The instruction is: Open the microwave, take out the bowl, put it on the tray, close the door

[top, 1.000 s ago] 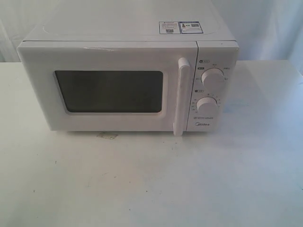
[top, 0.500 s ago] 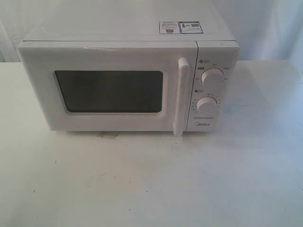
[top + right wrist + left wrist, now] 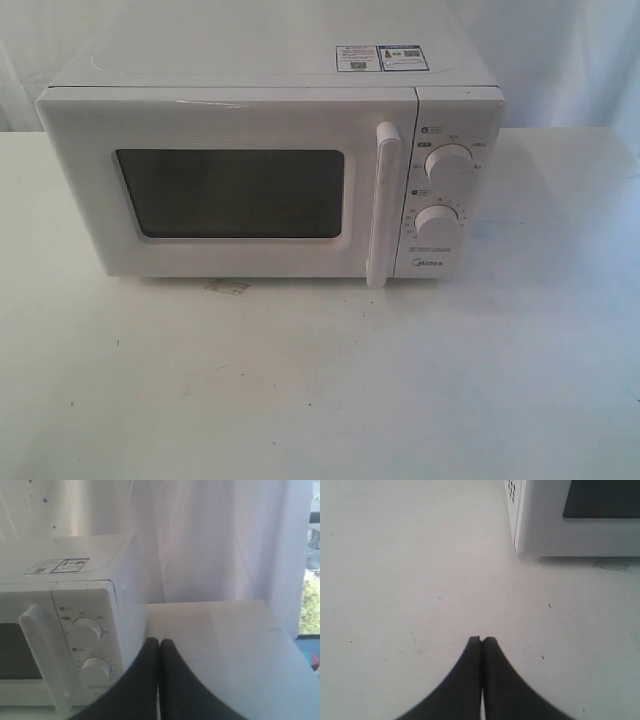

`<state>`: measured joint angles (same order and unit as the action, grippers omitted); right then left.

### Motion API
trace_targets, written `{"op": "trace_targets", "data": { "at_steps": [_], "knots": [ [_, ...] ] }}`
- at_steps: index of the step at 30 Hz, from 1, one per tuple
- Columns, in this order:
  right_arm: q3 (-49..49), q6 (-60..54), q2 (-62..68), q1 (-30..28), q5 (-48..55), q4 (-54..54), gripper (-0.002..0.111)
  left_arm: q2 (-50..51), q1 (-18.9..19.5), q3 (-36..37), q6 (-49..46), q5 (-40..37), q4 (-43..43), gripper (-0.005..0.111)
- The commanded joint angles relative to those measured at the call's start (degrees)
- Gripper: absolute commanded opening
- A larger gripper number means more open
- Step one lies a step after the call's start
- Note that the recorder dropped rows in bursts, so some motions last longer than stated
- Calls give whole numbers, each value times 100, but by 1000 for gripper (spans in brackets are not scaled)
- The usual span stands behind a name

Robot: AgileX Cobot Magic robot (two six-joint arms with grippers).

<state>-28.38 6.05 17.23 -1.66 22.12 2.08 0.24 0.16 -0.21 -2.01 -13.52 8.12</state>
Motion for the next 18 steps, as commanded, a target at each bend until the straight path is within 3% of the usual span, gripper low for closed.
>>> {"op": "trace_targets", "data": {
  "at_steps": [1,4,10,14,18],
  "knots": [
    [-28,-36,186,-11,20,801,0,-24,-30,21,26,24,34,0],
    [-28,-484,381,-11,51,1469,0,-24,-30,21,26,24,34,0],
    [-28,-2908,905,-11,191,3503,0,-24,-30,21,26,24,34,0],
    [-28,-4194,1345,-11,413,4097,0,-24,-30,21,26,24,34,0],
    [-28,-4534,1930,-11,561,4249,0,-24,-30,21,26,24,34,0]
  ]
}}
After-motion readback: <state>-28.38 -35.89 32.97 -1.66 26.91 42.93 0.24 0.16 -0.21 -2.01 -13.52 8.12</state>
